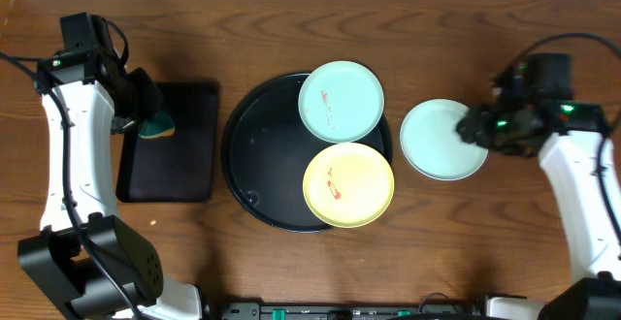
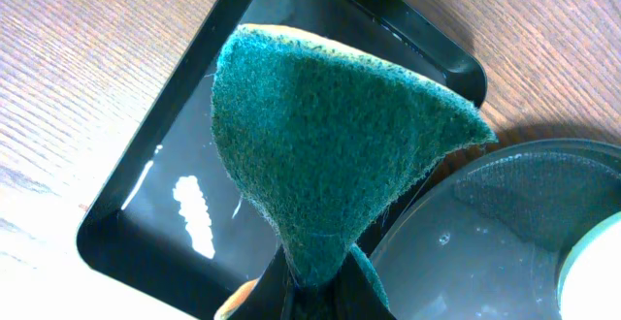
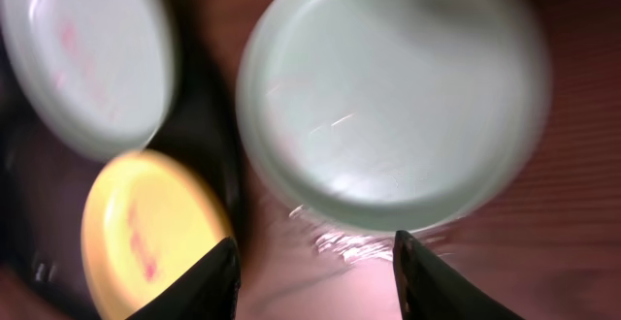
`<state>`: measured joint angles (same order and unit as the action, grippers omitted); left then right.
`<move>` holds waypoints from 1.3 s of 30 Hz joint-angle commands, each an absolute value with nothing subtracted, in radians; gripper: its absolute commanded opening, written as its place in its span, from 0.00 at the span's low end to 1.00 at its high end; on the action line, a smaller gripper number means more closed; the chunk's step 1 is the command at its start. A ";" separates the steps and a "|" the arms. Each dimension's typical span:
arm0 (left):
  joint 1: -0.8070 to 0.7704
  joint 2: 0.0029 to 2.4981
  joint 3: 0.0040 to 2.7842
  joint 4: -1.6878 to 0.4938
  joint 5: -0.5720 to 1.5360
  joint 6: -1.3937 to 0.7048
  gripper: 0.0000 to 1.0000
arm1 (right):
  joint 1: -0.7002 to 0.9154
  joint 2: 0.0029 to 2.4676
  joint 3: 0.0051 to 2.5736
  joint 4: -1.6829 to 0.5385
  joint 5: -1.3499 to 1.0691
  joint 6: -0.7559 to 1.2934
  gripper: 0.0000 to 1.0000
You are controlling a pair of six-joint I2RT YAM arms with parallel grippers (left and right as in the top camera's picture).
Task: Clean dirty plates on tray and stack at the side
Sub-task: 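Place the green plate on the table right of the tray, release, then grip the edge of the yellow plate with the right gripper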
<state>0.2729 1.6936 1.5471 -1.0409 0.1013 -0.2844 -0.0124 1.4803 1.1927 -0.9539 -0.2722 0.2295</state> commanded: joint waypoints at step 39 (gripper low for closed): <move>0.231 1.693 1.541 -1.047 0.093 -0.282 0.07 | 0.559 1.791 1.169 -0.628 -0.238 0.646 0.01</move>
